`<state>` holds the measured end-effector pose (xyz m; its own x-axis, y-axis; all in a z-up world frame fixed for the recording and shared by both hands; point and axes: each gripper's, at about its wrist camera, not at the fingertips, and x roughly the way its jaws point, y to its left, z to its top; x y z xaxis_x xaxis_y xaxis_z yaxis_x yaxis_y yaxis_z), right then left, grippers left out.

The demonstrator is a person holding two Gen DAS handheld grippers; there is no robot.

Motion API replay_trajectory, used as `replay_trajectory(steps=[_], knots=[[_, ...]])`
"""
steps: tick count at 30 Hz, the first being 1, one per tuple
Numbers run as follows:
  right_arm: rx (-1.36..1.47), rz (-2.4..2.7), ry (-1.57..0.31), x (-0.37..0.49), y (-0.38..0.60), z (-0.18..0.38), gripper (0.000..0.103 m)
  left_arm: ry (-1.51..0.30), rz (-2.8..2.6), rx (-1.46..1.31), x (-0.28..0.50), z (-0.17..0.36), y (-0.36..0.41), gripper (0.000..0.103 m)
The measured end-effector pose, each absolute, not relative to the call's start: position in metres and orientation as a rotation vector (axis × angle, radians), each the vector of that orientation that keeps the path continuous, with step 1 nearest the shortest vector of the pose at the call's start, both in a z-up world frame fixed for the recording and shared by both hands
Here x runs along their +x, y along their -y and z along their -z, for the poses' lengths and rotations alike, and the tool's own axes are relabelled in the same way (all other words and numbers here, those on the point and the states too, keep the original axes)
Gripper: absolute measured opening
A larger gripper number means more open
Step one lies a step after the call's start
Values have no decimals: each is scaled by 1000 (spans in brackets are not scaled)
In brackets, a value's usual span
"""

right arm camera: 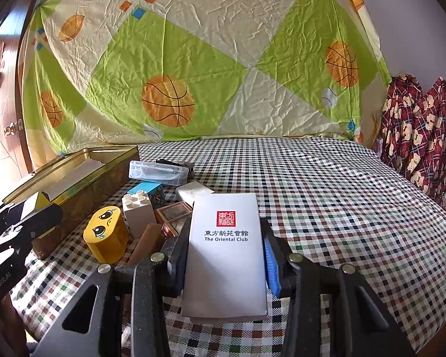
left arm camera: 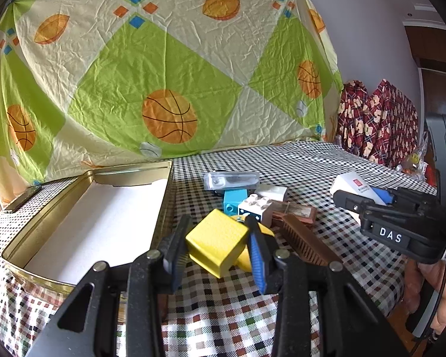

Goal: Organize rigid objects
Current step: 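Carry the yellow cube and white card box over the gold tin box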

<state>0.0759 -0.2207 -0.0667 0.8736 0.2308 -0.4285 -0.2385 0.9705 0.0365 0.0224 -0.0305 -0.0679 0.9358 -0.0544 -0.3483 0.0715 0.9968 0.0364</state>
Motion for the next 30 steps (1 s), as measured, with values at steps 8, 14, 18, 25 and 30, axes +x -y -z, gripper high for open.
replay_trajectory(steps=[8,14,18,25,30], knots=[[-12,-246,-420,73,221,65,43,-342,57,40,21,66,30,36],[-1,-255,-382,68,224,65,43,-325,50,46,18,65,31,36],[0,-258,-367,67,225,64,43,-321,51,41,18,64,30,36],[17,-257,-345,65,227,64,43,-313,47,23,17,62,25,36],[33,-242,-331,64,230,63,43,-315,44,9,17,62,20,36]])
